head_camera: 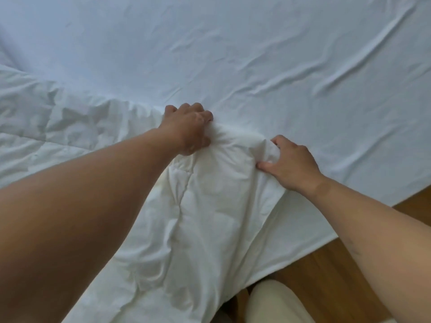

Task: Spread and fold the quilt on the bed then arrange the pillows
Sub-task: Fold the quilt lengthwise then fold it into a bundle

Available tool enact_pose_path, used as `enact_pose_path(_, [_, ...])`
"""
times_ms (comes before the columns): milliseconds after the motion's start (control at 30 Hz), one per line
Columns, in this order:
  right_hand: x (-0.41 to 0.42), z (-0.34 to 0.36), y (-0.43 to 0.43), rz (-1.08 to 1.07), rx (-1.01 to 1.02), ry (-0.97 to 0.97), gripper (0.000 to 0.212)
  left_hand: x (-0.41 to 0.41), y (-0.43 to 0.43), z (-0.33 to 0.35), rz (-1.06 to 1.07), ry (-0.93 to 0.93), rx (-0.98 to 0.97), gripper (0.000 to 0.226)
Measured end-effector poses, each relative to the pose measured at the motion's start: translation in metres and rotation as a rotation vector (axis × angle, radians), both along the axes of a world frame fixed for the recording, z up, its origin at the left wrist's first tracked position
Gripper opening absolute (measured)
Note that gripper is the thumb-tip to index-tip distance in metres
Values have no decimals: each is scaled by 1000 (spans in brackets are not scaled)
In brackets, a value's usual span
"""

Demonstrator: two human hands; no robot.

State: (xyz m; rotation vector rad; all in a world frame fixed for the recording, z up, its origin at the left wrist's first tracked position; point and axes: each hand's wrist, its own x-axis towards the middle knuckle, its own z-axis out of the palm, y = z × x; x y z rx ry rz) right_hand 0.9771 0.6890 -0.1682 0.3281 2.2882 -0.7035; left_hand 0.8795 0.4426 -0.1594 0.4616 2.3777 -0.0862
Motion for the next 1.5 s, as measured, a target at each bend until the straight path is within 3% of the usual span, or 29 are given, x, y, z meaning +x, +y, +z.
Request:
enact_pose_path(233, [29,28,-11,-66,-185,25,3,13,-7,30,40,-17,58,31])
enact_pose_path(367, [52,72,-30,-6,-240,33,5,44,-32,70,78,56,147,31])
enact_pose_path(500, [99,117,-72,163,-286,32,20,103,-76,99,102,133,186,30])
enact_pose_path(667, [174,150,-141,335,-277,89,12,195,-149,121,112,223,222,37])
enact_pose_path(800, [233,169,-199,407,-255,137,4,265,-209,132,166,335,375,44])
enact_pose_path(933, [299,187,-259,491,-267,135,25,359,-250,147,507,449,554,41])
enact_pose_path(1133, [376,187,-355,661,-294,33,38,462,-286,180,1478,359,789,38])
enact_pose_path(1233, [417,173,-395,780,-287,-64,42,491,-316,165,1705,174,595,91])
enact_pose_path(1300, [440,164,-416,857,-279,-99,61,512,-339,149,1806,69,475,105])
enact_pose_path(1400, [466,150,-440,977,-288,-149,63,556,-370,127,1964,-43,413,89])
enact_pose_path(1500, [491,137,-460,1038,-296,-154,53,602,-386,115,1990,-101,456,53])
